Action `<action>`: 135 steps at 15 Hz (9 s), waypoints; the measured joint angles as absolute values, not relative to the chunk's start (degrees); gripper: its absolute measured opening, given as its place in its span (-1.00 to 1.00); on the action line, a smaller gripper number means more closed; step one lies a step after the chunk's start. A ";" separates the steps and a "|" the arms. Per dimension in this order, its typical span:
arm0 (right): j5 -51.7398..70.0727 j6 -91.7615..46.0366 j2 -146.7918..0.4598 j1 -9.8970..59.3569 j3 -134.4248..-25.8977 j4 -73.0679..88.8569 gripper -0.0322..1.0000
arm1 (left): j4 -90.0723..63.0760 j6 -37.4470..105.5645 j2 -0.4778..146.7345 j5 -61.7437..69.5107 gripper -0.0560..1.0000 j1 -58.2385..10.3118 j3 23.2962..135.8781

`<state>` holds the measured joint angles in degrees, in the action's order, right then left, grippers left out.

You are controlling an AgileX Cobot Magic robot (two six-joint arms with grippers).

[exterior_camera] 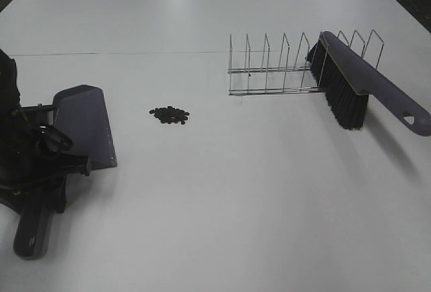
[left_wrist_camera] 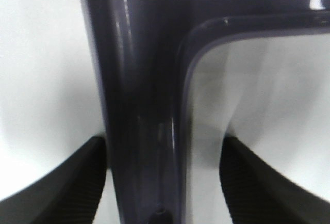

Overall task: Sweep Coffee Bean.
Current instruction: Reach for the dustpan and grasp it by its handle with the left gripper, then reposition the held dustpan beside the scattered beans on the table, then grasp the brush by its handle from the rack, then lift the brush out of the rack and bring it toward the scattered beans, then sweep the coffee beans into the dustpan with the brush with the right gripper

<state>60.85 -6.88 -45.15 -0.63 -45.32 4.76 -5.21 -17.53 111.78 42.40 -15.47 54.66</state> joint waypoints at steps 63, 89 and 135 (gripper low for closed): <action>65.83 -9.85 -124.50 -0.63 -100.90 8.77 0.37 | 12.55 -10.20 112.93 45.89 -0.27 -15.58 60.68; 65.15 -5.50 -116.83 -0.57 -101.36 2.81 -0.34 | 11.17 -10.20 112.93 47.33 -0.27 -15.58 60.68; 70.02 2.01 -125.54 31.34 -108.17 -10.83 -0.34 | 4.87 -0.40 127.65 69.61 -0.27 -12.72 86.57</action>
